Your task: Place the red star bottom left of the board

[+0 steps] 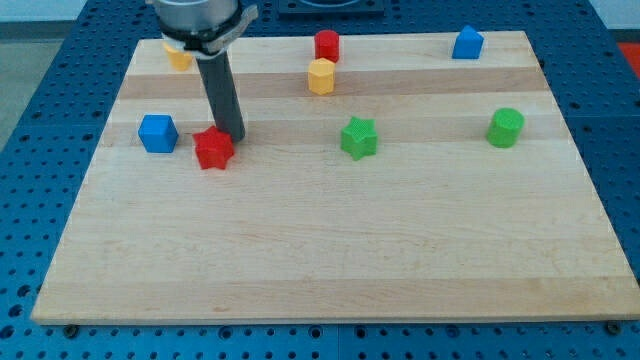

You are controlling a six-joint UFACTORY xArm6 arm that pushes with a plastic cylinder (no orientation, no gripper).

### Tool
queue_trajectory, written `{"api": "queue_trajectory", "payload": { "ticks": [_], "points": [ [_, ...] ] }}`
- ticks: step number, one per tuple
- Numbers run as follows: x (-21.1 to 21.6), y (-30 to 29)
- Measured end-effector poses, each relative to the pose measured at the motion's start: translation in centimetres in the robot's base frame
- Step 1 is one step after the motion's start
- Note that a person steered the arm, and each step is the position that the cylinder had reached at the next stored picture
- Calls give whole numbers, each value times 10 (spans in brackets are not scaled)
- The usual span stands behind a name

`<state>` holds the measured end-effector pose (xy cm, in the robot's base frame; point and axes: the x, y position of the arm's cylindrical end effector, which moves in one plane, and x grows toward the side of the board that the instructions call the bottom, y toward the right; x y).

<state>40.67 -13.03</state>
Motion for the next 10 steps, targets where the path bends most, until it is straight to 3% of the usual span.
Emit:
{"api": "queue_trajectory", "payload": {
  "ticks": [2, 6, 10],
  "points": [
    [46, -10],
    [11, -4],
    [99, -84]
  ]
}}
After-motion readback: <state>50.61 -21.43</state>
